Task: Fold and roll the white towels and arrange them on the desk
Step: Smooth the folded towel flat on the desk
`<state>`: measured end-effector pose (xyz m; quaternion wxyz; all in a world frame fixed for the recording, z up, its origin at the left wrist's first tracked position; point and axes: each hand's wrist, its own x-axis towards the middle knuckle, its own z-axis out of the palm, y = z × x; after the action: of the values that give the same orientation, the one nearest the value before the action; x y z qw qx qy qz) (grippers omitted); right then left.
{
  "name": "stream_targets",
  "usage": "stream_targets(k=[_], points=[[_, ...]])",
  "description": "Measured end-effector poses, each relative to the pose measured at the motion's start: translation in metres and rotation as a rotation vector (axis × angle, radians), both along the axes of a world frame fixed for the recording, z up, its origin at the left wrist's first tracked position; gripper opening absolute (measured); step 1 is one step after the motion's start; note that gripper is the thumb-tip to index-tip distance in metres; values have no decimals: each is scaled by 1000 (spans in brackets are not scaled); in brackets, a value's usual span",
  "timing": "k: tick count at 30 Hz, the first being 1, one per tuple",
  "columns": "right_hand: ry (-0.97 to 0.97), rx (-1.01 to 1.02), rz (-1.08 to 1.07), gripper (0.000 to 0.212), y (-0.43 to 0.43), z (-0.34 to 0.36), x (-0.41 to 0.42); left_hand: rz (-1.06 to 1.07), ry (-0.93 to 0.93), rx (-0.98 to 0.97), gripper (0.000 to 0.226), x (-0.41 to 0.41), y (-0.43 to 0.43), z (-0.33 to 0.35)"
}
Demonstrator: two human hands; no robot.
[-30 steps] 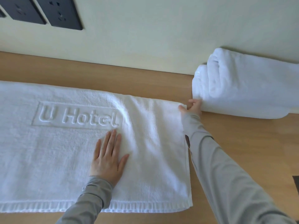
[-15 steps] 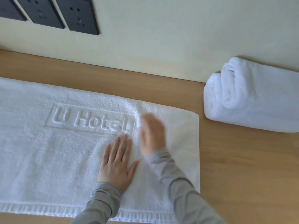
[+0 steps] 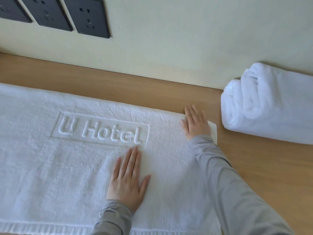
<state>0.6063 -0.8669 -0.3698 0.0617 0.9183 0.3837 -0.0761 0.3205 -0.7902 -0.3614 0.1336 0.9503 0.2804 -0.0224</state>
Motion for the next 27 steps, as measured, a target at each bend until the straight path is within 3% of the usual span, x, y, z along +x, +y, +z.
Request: stream_targets(k=[2,4,6,8,10,17,21,23,27], points=[[-54,66,-75,58,5,7,-18,1,11,5,72,0,-1,-1],[-95,285,-110,57,13,18,-56,13,20,3,72,0,-2,-2],[-26,411,45,54,18,21,-114,5,23,8,71,0,-2,-3],[74,352,269,52,10,16,-166,-13,22,21,71,-1,-1,-4],[112,291,347,51,-13,11,-166,-25,18,23,71,-1,-1,-4],[67,61,-70,62,-106,12,-64,-14,18,55,72,-1,-4,-6],[13,240,-224,62,-86,22,-96,-12,20,55,73,0,-5,-4],[38,356,-126,60,-74,26,-136,-6,21,56,73,0,-5,-4],[110,267,192,59,-96,9,-222,-10,14,58,73,-1,-5,-4]])
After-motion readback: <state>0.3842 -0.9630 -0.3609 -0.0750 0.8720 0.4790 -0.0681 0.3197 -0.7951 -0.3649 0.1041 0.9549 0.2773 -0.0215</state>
